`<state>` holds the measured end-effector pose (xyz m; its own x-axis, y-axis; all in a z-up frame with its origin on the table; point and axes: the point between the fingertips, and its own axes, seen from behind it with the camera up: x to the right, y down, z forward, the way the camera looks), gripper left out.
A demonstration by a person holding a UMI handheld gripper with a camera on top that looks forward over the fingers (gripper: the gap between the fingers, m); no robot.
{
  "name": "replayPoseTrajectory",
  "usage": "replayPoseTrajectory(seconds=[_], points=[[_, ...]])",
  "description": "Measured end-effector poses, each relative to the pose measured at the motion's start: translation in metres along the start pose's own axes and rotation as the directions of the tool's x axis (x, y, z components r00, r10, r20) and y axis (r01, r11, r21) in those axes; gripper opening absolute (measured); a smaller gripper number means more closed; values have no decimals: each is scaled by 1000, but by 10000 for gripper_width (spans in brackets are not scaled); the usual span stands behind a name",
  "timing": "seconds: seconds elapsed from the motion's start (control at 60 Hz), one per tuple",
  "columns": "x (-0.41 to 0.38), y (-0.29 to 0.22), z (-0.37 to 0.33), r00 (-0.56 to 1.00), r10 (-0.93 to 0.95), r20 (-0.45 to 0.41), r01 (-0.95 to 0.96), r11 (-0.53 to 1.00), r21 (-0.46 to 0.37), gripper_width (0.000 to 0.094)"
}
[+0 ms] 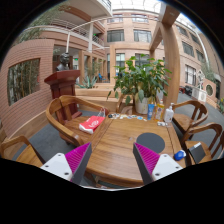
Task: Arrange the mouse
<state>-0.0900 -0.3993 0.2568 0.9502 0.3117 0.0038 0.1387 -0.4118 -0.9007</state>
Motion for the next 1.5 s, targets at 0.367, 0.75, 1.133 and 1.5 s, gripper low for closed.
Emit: replayPoseTrajectory(seconds=[0.367, 0.75, 1.133, 1.5], points=[[156, 148, 56, 977, -11, -212, -30, 982, -188, 850], [360, 202, 112, 883, 139, -448, -221, 966, -136, 851], [433, 199, 185, 831, 257, -492, -344, 934, -93, 847], [459, 184, 231, 812, 192, -552, -300, 948, -111, 500]])
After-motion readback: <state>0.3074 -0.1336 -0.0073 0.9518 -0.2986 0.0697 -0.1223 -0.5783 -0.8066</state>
